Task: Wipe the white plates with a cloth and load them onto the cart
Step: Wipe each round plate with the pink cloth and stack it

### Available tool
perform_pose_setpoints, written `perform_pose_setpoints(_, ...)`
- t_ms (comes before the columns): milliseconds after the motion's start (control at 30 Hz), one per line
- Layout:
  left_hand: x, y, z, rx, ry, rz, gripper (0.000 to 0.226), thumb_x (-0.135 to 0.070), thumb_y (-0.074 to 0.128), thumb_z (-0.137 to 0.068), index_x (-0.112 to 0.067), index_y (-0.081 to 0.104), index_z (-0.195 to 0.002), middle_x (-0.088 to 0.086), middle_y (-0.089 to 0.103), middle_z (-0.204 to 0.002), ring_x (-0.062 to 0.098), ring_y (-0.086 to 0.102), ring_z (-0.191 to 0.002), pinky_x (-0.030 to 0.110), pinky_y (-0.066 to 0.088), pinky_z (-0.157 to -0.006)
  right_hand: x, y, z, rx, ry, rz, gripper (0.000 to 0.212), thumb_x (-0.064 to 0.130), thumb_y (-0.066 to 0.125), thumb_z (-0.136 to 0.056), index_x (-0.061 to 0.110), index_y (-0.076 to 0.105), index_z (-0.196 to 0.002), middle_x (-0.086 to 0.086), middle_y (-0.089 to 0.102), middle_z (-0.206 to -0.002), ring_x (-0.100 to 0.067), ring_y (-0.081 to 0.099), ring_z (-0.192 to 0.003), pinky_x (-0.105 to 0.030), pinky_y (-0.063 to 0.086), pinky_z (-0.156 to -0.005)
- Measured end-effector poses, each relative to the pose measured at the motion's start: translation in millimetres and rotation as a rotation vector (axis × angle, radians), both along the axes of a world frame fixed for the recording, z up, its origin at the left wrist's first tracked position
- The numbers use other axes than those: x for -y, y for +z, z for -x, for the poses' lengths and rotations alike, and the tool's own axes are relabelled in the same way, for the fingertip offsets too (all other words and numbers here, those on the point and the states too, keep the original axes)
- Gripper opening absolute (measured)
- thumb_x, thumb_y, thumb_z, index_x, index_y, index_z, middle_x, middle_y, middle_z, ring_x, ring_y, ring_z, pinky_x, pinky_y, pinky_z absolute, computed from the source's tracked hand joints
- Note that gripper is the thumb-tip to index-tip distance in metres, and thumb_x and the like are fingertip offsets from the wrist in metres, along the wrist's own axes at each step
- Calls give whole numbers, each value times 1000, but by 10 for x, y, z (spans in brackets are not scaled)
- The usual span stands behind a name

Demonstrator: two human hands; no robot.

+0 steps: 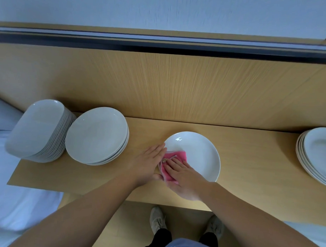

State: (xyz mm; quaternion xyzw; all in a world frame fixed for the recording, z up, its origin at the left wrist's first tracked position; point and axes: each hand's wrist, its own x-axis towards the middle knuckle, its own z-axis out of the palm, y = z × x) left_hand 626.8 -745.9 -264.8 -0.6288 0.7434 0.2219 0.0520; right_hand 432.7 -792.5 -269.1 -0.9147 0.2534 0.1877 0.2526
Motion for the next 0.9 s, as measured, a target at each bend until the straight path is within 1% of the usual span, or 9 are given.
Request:
perform_pose_setpoints(167, 81, -20, -50, 71, -89, -45, 101, -78, 29, -79, -19, 0, -155, -7, -14, -160, 10, -11, -148, 25, -10, -114, -78, 38, 138, 7, 62, 22, 84, 67, -5, -83, 25, -2, -155, 3, -1, -163, -16, -14, -148, -31, -13, -118)
perform_pose_setpoints(300, 78, -36, -78, 74, -75, -69, 110, -85, 15, -67, -21, -2, -154, -11, -18, -158, 6, -14, -146, 30, -5, -120, -13, 113, 505, 58, 114, -89, 54, 41, 28, -104, 27, 14, -154, 10, 12, -161, -2, -9, -142, -19, -14, -113)
perform_pose_setpoints(400, 80, -30, -86, 65, -82, -76, 98, -77, 33, -82, -21, -3, -154, -11, -18, -158, 8, -14, -147, 32, -2, -122, 114, 198, 708, 49, 48, -199, 41, 23, 41, -103, 32, 43, -143, 12, 43, -148, -11, 29, -141, -29, 17, -119)
perform_pose_setpoints(467, 90, -11, -89, 77, -109, -54, 94, -73, 38, -87, -20, -2, -154, -9, -17, -158, 8, -15, -147, 31, -5, -120, 219, 321, 710, 7, -47, -268, 35, 15, 44, -99, 41, 59, -116, 13, 61, -118, -16, 53, -110, -29, 41, -94)
perform_pose_setpoints(533, 99, 20, -90, 111, -150, -18, 93, -72, 37, -88, -18, 1, -154, -6, -15, -159, 8, -17, -146, 28, -10, -117, 335, 461, 626, 38, -107, -290, 43, 13, 43, -97, 52, 61, -98, 21, 59, -97, -11, 50, -91, -20, 37, -78)
perform_pose_setpoints(667, 86, 72, -73, 120, -206, 7, 87, -68, 36, -91, -16, 6, -155, -4, -7, -162, 7, -15, -146, 26, -15, -114, 595, 569, 373, 210, -137, -106, 40, 11, 43, -98, 35, 63, -124, 13, 64, -120, -12, 55, -109, -18, 38, -86)
perform_pose_setpoints(767, 69, 101, -50, 129, -215, -7, 83, -66, 32, -94, -14, 10, -155, -2, -3, -162, 9, -13, -147, 25, -16, -112, 769, 501, 270, 350, 12, 144, 49, 0, 52, -90, 27, 59, -130, 10, 61, -130, -12, 55, -118, -28, 48, -86)
perform_pose_setpoints(833, 60, 119, -40, 135, -224, -3, 80, -64, 31, -95, -14, 13, -154, -1, 0, -162, 9, -11, -148, 24, -16, -112, 834, 392, 253, 341, 166, 309, 55, -6, 59, -79, 18, 60, -129, 3, 60, -132, -22, 55, -122, -36, 52, -83)
perform_pose_setpoints(900, 54, 130, -24, 126, -259, -4, 75, -61, 33, -96, -14, 20, -153, -1, 7, -162, 10, -6, -149, 23, -15, -112, 829, 252, 259, 201, 236, 335, 54, -2, 56, -82, 15, 55, -134, -2, 52, -141, -29, 43, -134, -43, 46, -96)
